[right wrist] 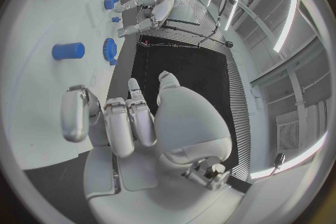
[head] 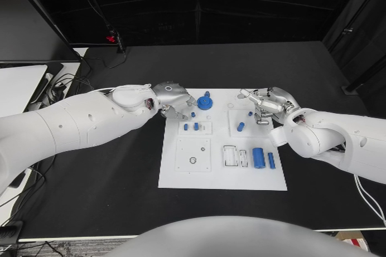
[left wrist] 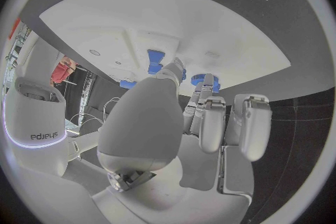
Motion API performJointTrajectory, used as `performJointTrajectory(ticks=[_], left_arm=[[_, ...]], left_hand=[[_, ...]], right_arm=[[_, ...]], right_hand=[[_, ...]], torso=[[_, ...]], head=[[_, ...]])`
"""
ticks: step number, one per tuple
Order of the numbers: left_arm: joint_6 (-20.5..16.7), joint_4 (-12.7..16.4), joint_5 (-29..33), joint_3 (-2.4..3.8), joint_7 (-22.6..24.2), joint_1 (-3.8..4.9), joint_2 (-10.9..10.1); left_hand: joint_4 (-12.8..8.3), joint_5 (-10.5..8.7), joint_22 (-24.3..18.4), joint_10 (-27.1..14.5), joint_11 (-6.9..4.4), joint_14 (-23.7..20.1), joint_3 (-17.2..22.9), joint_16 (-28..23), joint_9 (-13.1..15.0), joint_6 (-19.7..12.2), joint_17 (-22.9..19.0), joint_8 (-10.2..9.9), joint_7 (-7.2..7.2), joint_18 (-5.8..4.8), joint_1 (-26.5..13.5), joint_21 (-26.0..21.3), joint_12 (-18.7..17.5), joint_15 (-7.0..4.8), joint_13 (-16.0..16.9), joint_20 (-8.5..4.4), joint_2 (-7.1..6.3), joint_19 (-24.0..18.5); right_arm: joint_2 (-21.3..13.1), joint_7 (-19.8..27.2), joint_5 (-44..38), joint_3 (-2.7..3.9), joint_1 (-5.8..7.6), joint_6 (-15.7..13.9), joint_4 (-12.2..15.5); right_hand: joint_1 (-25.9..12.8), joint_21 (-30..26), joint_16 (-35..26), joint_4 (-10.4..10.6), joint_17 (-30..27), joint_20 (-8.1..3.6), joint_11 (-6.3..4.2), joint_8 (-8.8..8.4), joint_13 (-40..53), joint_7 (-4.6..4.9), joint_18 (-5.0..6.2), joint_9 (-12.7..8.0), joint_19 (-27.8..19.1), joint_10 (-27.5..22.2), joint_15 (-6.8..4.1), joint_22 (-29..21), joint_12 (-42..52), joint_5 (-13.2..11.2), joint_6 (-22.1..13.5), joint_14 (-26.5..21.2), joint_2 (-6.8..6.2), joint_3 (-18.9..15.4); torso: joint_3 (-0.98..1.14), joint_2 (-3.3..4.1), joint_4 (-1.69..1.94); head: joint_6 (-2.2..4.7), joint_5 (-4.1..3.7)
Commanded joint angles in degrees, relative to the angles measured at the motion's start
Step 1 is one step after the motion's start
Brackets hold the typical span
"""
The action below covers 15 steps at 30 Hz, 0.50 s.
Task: Assemble the parts on the task board
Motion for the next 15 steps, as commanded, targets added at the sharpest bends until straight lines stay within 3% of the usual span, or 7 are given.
performJointTrajectory(ticks=[1,6,10,11,13,15], left_arm=[[-7.19,0.65,-0.34,0.01,-2.17,0.11,-0.79],[-13.69,1.78,-0.34,0.01,-4.17,0.20,-2.62],[-17.50,2.96,0.81,0.02,-4.56,0.34,-4.36],[-18.31,3.41,1.38,0.02,-4.63,0.37,-4.92],[-19.83,4.59,3.29,0.01,-4.71,0.42,-6.31],[-20.66,5.64,5.09,0.01,-4.40,0.45,-7.37]], left_hand=[[0.04,0.47,14.30,-1.45,0.40,4.00,-0.54,-0.31,0.00,-2.53,10.42,0.48,0.77,0.20,-0.47,-0.43,0.47,0.72,0.11,0.77,-0.37,4.10],[0.07,0.51,13.23,-4.48,1.10,2.45,0.47,-1.85,0.38,-5.66,7.00,2.30,1.58,0.99,0.75,-3.13,1.01,1.39,0.21,1.42,-0.27,1.55],[-0.01,0.02,12.55,-4.08,0.93,1.26,2.32,-3.21,1.10,-5.38,4.20,5.32,1.38,1.48,1.74,-4.88,2.91,1.18,0.48,1.44,0.74,0.02],[0.05,0.03,11.79,-3.55,0.68,-0.24,2.93,-4.95,1.36,-5.13,1.09,6.44,1.12,2.01,2.29,-6.80,3.72,0.90,0.55,1.26,1.04,-1.67],[-0.14,0.13,7.24,-2.67,0.15,-7.67,4.17,-14.73,1.85,-4.64,-13.41,9.10,0.56,4.65,3.44,-17.80,5.33,0.21,0.46,0.63,1.45,-10.76],[0.03,0.21,1.02,-2.80,-0.18,-15.12,4.87,-28.02,2.07,-4.67,-29.37,11.14,0.26,7.27,4.26,-31.28,6.22,-0.30,0.19,0.16,1.27,-20.13]], right_arm=[[-0.01,0.34,-0.08,0.02,0.06,0.50,0.07],[0.06,0.67,-0.09,0.03,0.06,0.26,0.09],[-0.64,1.41,-0.65,0.05,0.07,-0.42,0.74],[-1.06,1.68,-1.01,0.07,0.09,-0.66,1.14],[-2.49,2.35,-2.26,0.13,0.41,-1.06,2.25],[-3.39,2.62,-3.67,0.16,1.50,-1.00,2.57]], right_hand=[[-0.05,0.00,0.14,0.07,15.10,-0.01,0.36,0.28,15.08,1.11,0.56,0.07,-0.27,6.17,0.25,10.22,0.14,0.34,-0.44,5.95,0.58,-0.31],[-0.01,-0.02,0.14,0.06,15.10,0.00,0.36,0.34,15.08,1.12,0.57,0.07,-0.28,6.17,0.26,10.21,0.14,0.35,-0.47,5.95,0.61,-0.32],[0.06,-0.46,0.14,0.02,15.10,0.00,0.36,0.37,15.08,1.12,0.70,0.07,-0.69,6.17,0.26,10.03,0.14,0.37,-0.49,5.95,0.62,-0.31],[0.41,-0.47,0.14,-0.14,15.10,0.00,0.36,0.50,15.08,1.11,0.71,0.06,-0.70,6.17,0.26,10.03,0.14,0.42,-0.56,5.95,0.61,-0.25],[2.72,-1.00,0.14,-1.23,15.10,-0.01,0.29,1.15,15.08,1.06,0.87,0.06,-1.17,6.17,0.23,9.82,0.14,0.40,-0.69,5.95,0.20,0.08],[4.73,-1.31,0.14,-1.98,15.10,-0.21,-0.07,1.77,14.49,0.64,0.99,0.03,-1.45,5.29,-0.05,9.70,-0.28,0.07,-0.81,5.95,-0.10,0.30]], torso=[[0.04,-0.01,0.07],[-0.02,0.00,0.08],[-0.04,-0.07,0.01],[-0.02,-0.09,0.05],[-0.04,-0.13,0.24],[-0.02,-0.05,0.50]], head=[[0.10,0.05],[0.26,-0.06],[0.33,0.12],[0.33,0.09],[0.33,-0.24],[0.44,-0.60]])
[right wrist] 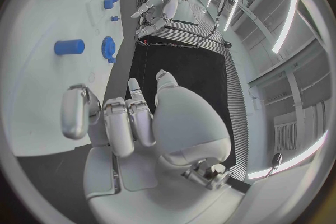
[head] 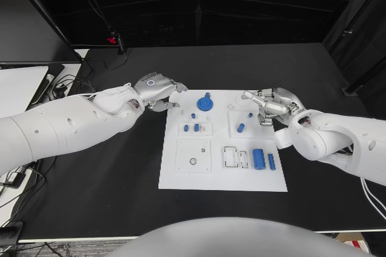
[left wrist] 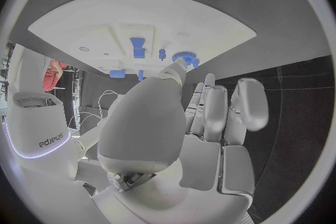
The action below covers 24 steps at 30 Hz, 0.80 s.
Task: Assemble the parts on the task board
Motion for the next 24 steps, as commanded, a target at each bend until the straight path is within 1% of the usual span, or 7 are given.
performJointTrajectory(ticks=[1,3,7,13,15,17,24], left_arm=[[-6.23,1.51,4.71,0.03,-0.75,0.14,-1.16],[-7.31,2.92,7.53,0.02,0.12,0.15,-2.43],[-8.73,5.38,14.72,0.01,2.59,0.16,-4.38],[-8.44,8.66,30.56,0.00,7.94,0.14,-6.55],[-8.10,9.85,38.30,-0.01,10.88,0.10,-7.16],[-7.37,10.92,46.60,-0.01,14.25,0.05,-7.63],[-3.73,13.56,69.27,-0.02,23.69,-0.17,-8.12]], left_hand=[[0.28,-0.04,-1.06,0.23,-0.52,-7.28,0.79,-13.81,0.25,0.34,-15.89,2.28,0.83,2.72,0.69,-14.39,1.14,-0.58,-0.29,-0.45,0.12,-9.62],[0.15,0.02,-7.88,1.73,-0.82,-11.99,1.17,-22.08,0.49,1.61,-21.96,3.92,0.58,4.90,0.52,-28.31,2.35,-0.57,-0.25,-0.53,-0.02,-18.61],[0.07,0.18,-13.02,3.59,-0.90,-13.60,1.81,-30.75,0.22,3.04,-27.10,5.72,0.64,4.84,-0.67,-35.90,3.39,-0.13,-0.58,-0.12,-0.24,-19.72],[0.05,2.79,-19.03,4.62,-0.17,-19.08,-0.08,-39.02,-0.43,5.03,-32.01,6.49,0.74,4.44,-5.30,-44.64,4.06,1.50,-0.52,1.48,-0.35,-22.40],[0.22,6.98,-21.08,3.87,0.22,-22.01,-2.17,-41.33,-0.74,4.86,-33.45,6.26,1.12,4.19,-7.39,-47.59,3.94,2.50,-0.51,2.28,-0.61,-24.00],[-0.16,13.87,-23.82,2.65,0.86,-24.94,-5.86,-43.49,-1.08,4.54,-35.07,6.02,1.53,4.01,-10.79,-51.34,3.75,3.47,-0.49,3.25,0.17,-26.14],[-0.15,14.00,-30.82,-5.69,3.54,-35.92,-13.46,-47.48,-1.86,-0.44,-39.29,5.27,3.88,2.86,-15.24,-61.07,2.45,6.95,-0.43,6.14,3.49,-34.83]], right_arm=[[-0.92,1.92,-3.51,0.14,1.52,-0.63,0.54],[-1.68,1.53,-6.82,0.16,2.73,-0.31,0.42],[-2.73,0.56,-15.27,0.19,4.44,0.28,-0.26],[-2.85,-1.24,-31.19,0.15,6.27,0.96,-2.74],[-2.65,-2.03,-36.93,0.13,6.51,0.73,-3.78],[-2.33,-2.88,-41.61,0.10,6.64,0.80,-4.75],[-0.98,-5.94,-54.66,0.05,6.37,1.61,-6.73]], right_hand=[[2.42,-0.61,0.14,-0.85,15.05,-0.38,-0.36,0.77,13.18,0.33,1.04,0.02,-0.74,3.41,-0.27,9.65,-1.27,-0.41,-0.38,5.95,-0.26,0.27],[4.04,-1.18,0.14,-0.60,15.05,-1.19,-1.38,1.50,3.63,-0.51,1.17,-0.06,-1.27,-8.52,-1.08,9.48,-9.59,-0.87,0.00,5.95,-0.41,0.31],[7.76,-2.16,0.14,0.76,15.05,-2.41,-2.57,2.05,-24.76,-1.66,1.36,-0.17,-2.03,-32.29,-2.36,9.16,-37.99,-3.08,2.49,5.95,-0.81,0.85],[12.73,1.00,0.14,1.73,15.05,-2.92,-2.61,0.72,-43.05,-1.71,0.42,-0.47,1.41,-33.23,-2.55,10.39,-57.30,-8.02,7.76,5.95,-1.60,2.53],[14.37,2.40,0.12,1.52,15.01,-2.94,-2.31,0.26,-47.20,-2.00,0.01,-0.50,2.84,-32.99,-2.56,10.91,-61.14,-10.26,9.44,5.93,-2.00,3.08],[16.22,4.05,-0.51,1.74,13.92,-3.07,-2.02,-1.46,-53.89,-2.01,-0.42,-0.80,4.71,-30.81,-2.56,11.48,-66.36,-14.55,10.90,5.42,-2.22,3.99],[18.46,5.40,-0.33,1.42,14.17,-3.16,-1.95,-4.89,-62.80,-2.49,-0.85,-0.88,6.56,-28.67,-2.87,11.85,-72.36,-21.26,11.97,5.70,-3.06,5.16]], torso=[[-0.01,0.02,0.45],[0.00,-0.09,0.39],[-0.01,0.01,0.72],[0.02,0.00,0.70],[-0.05,0.10,0.76],[0.00,0.03,0.51],[0.03,0.02,0.46]], head=[[0.14,-0.67],[0.09,-0.86],[0.42,-1.76],[0.57,-3.33],[0.75,-3.91],[0.92,-4.28],[1.06,-4.59]])
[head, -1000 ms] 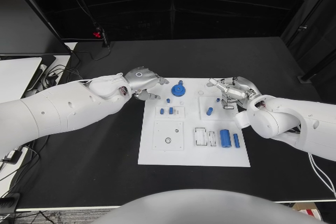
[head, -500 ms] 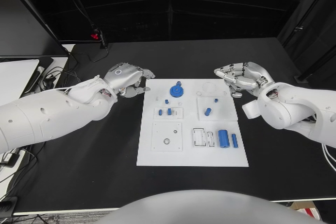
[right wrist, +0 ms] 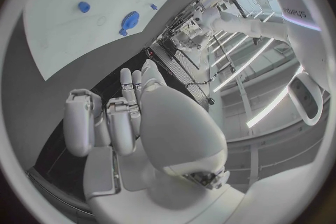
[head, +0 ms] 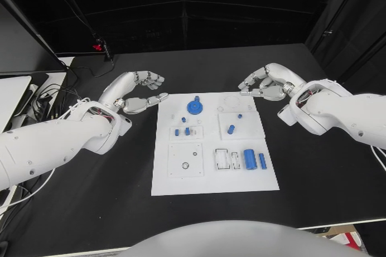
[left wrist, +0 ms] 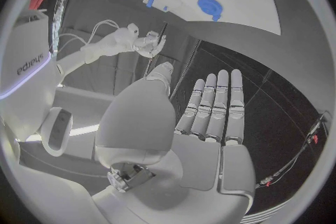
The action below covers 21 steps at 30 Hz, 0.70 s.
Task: Assemble the parts on the task board
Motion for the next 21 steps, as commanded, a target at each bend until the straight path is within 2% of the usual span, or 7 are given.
performJointTrajectory(ticks=[1,5,10,13,16,20,21], left_arm=[[3.11,1.21,22.86,0.06,10.15,-0.02,-0.06],[5.14,2.46,28.61,0.05,12.83,-0.14,-0.22],[5.98,3.52,30.85,0.05,14.24,-0.24,-0.52],[5.80,3.96,31.56,0.05,14.93,-0.27,-0.73],[5.45,4.31,32.34,0.05,15.54,-0.29,-0.97],[5.00,4.53,32.69,0.05,15.86,-0.30,-1.15],[4.93,4.57,32.73,0.05,15.91,-0.30,-1.18]], left_hand=[[-0.26,-1.20,-2.51,-3.47,1.06,-4.73,-2.76,-1.05,-0.16,-2.68,-1.55,-0.44,3.95,-1.37,-2.30,-3.53,-0.37,1.39,0.12,1.04,1.08,-3.72],[0.35,-5.95,-5.01,-6.83,2.00,-9.39,-5.88,-1.18,-0.10,-5.61,-3.09,0.12,4.78,-1.99,-5.28,-4.97,0.04,2.48,0.24,1.46,1.70,-6.69],[0.41,-10.91,-6.94,-8.46,2.35,-11.81,-7.26,0.07,0.10,-7.34,-4.19,1.55,5.05,-2.31,-8.06,-4.86,1.49,2.88,0.38,1.49,2.10,-7.52],[0.36,-11.66,-7.63,-8.82,2.35,-12.19,-7.25,1.03,0.20,-7.77,-4.60,2.40,5.08,-2.26,-8.68,-4.75,2.35,2.89,0.43,1.49,2.71,-7.26],[0.32,-12.01,-8.15,-9.13,2.34,-12.30,-7.27,1.90,0.25,-8.10,-4.93,3.10,5.08,-2.17,-8.92,-4.67,3.05,2.84,0.43,1.48,3.03,-6.85],[0.28,-12.06,-8.59,-9.42,2.35,-12.48,-7.22,2.59,0.28,-8.41,-5.25,3.68,5.09,-2.11,-8.78,-4.63,3.63,2.83,0.42,1.48,3.32,-6.51],[0.25,-11.98,-8.73,-9.57,2.36,-12.54,-7.18,2.82,0.28,-8.53,-5.36,3.86,5.09,-2.09,-8.62,-4.62,3.80,2.83,0.41,1.48,3.40,-6.40]], right_arm=[[0.53,-3.59,-15.24,0.01,-0.31,1.52,-0.43],[1.16,-5.56,-21.48,0.00,-1.10,3.37,-0.41],[1.86,-7.63,-26.62,0.00,-1.91,4.91,-0.15],[2.31,-8.58,-28.96,0.00,-2.18,5.62,-0.14],[2.72,-9.46,-30.58,0.01,-2.34,6.49,-0.22],[3.09,-10.70,-31.96,0.01,-2.41,7.73,-0.29],[3.18,-11.15,-32.53,0.01,-2.42,7.88,-0.27]], right_hand=[[0.96,0.34,0.20,-0.09,14.19,-0.08,0.05,-1.17,-2.35,-0.35,-0.82,-0.11,1.01,0.71,-0.42,11.83,-1.49,-1.70,0.26,5.70,-0.47,0.37],[1.19,0.18,0.16,-0.10,14.10,-0.12,0.09,-1.84,-4.23,-0.68,-0.80,-0.03,1.06,1.19,-0.39,11.72,-2.81,-1.94,1.02,5.69,-1.26,0.20],[1.18,-0.08,0.01,-0.04,13.82,-0.22,-0.10,-2.29,-5.28,-0.66,-0.74,-0.07,0.95,0.97,-0.58,11.58,-3.79,-2.02,1.38,5.62,-1.78,-0.03],[1.02,-0.26,-0.07,0.00,13.68,-0.33,-0.19,-2.57,-5.73,-0.65,-0.69,-0.11,0.86,0.81,-0.70,11.49,-4.22,-2.02,1.42,5.59,-1.90,-0.11],[0.79,-0.47,-0.20,0.02,13.42,-0.41,-0.24,-2.82,-6.11,-0.62,-0.64,-0.13,0.76,0.72,-0.79,11.39,-4.56,-2.03,1.48,5.52,-2.07,-0.23],[0.57,-0.68,-0.29,-0.01,13.26,-0.51,-0.28,-3.13,-6.55,-0.58,-0.59,-0.15,0.68,0.58,-0.87,11.28,-4.95,-2.03,1.53,5.48,-2.21,-0.29],[0.58,-0.71,-0.28,-0.04,13.28,-0.53,-0.29,-3.20,-6.66,-0.57,-0.59,-0.15,0.67,0.52,-0.89,11.26,-5.05,-2.03,1.54,5.49,-2.25,-0.29]], torso=[[0.05,0.00,-0.08],[0.05,-0.01,-0.06],[0.07,0.04,-0.11],[0.02,0.00,-0.12],[0.06,0.02,-0.08],[0.03,0.05,-0.03],[0.06,0.00,-0.14]], head=[[0.10,-0.11],[0.15,-0.20],[0.20,-0.07],[0.11,0.09],[-0.01,0.19],[0.27,-0.10],[0.22,0.01]])
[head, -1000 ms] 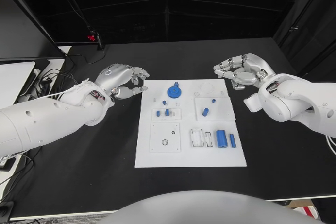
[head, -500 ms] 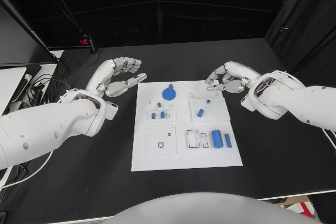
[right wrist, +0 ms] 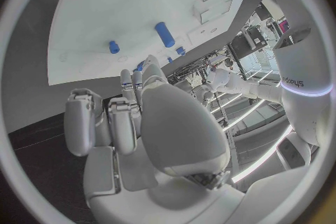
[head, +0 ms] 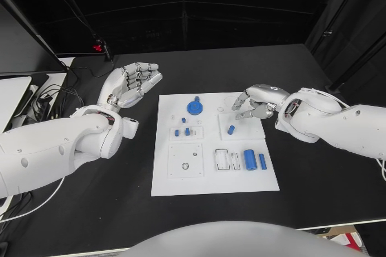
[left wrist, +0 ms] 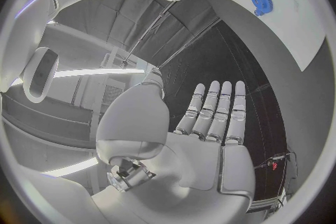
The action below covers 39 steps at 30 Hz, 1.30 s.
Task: Assemble the parts on the task board
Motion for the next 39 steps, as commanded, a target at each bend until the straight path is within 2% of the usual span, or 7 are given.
performJointTrajectory(ticks=[1,9,15,23,28,39], left_arm=[[0.34,0.27,2.61,0.05,5.27,0.05,-0.11],[0.22,0.47,2.72,0.05,5.21,0.05,-0.35],[0.07,0.48,2.73,0.05,5.09,0.05,-0.57],[0.07,0.38,2.74,0.05,4.89,0.05,-0.71],[0.29,0.43,2.74,0.05,4.74,0.05,-0.71],[0.44,0.37,2.74,0.04,4.46,0.04,-0.65]], left_hand=[[-0.18,-0.04,-0.32,-0.64,-0.03,-0.40,-0.20,0.56,0.09,-0.56,-0.23,0.59,6.45,-0.39,-0.03,0.20,0.52,0.03,0.02,-0.11,0.40,0.64],[-0.22,0.49,-1.10,-1.09,-0.02,-0.68,-0.15,1.80,0.11,-1.04,-0.86,1.65,6.47,-0.35,0.78,0.21,1.59,0.00,0.00,-0.12,1.05,1.13],[-0.23,1.02,-1.57,-1.34,-0.03,-0.84,-0.23,2.54,0.10,-1.33,-1.30,2.27,6.47,-0.32,1.22,0.22,2.27,-0.01,-0.02,-0.13,1.56,1.41],[-0.26,1.36,-1.96,-1.42,-0.05,-1.00,-0.34,3.17,0.08,-1.56,-1.68,2.81,6.45,-0.28,1.58,0.26,2.91,-0.03,-0.02,-0.13,2.13,1.69],[-0.24,1.81,-2.29,-1.45,-0.08,-1.05,-0.64,3.75,0.06,-1.74,-2.01,3.25,6.44,-0.28,1.60,0.25,3.47,-0.06,-0.02,-0.14,2.50,1.84],[-0.27,2.13,-2.63,-1.60,-0.11,-1.10,-1.00,4.45,0.01,-1.96,-2.45,3.77,6.43,-0.15,1.74,0.39,4.10,-0.12,-0.06,-0.15,2.94,2.34]], right_arm=[[0.27,-3.45,-5.27,0.04,0.04,2.67,0.11],[0.94,-7.79,-9.29,0.04,0.02,2.52,0.09],[1.52,-10.93,-12.26,0.04,-0.01,4.66,-0.05],[2.01,-13.19,-13.16,0.04,-0.29,6.79,-0.26],[2.41,-14.59,-14.06,0.04,-0.42,7.62,-0.55],[3.50,-16.53,-14.62,0.04,-0.61,8.79,-1.13]], right_hand=[[0.10,-0.37,-0.26,-0.15,13.32,-0.35,-0.27,-0.31,-0.26,0.12,-0.59,-0.08,0.45,-0.44,-0.51,11.23,-0.35,-0.29,0.45,5.51,-0.52,-0.29],[1.26,-0.54,-0.22,-0.37,13.39,-0.62,-0.41,-1.02,-1.29,-0.01,-0.57,-0.09,0.48,-0.84,-0.80,11.12,-1.23,-0.28,0.64,5.55,-0.72,0.55],[2.37,-0.72,-0.23,-0.48,13.36,-0.98,-0.71,-1.48,-2.02,-0.42,-0.53,-0.07,0.46,-0.97,-1.23,11.01,-1.77,-0.29,0.88,5.55,-1.04,1.43],[2.50,-0.83,-0.24,-0.34,13.35,-1.16,-0.87,-1.68,-2.27,-0.59,-0.51,-0.06,0.43,-0.69,-1.38,10.95,-1.83,-0.29,1.00,5.55,-1.16,1.74],[2.59,-0.90,-0.22,-0.22,13.37,-1.25,-1.01,-1.76,-2.50,-0.75,-0.51,-0.01,0.43,0.03,-1.39,10.91,-1.73,-0.29,1.42,5.56,-1.05,2.12],[2.64,-1.09,-0.20,-0.14,13.41,-1.42,-1.22,-2.12,-2.95,-0.93,-0.47,-0.04,0.38,1.14,-1.55,10.81,-1.73,-0.29,1.64,5.58,-0.67,2.68]], torso=[[0.01,-0.04,-0.04],[0.02,-0.03,0.03],[0.04,-0.03,0.03],[0.05,-0.06,-0.02],[0.03,-0.04,-0.04],[0.05,-0.07,0.01]], head=[[0.05,0.00],[0.02,-0.15],[-0.05,-0.22],[-0.52,0.04],[-0.49,-0.13],[-0.59,0.00]])
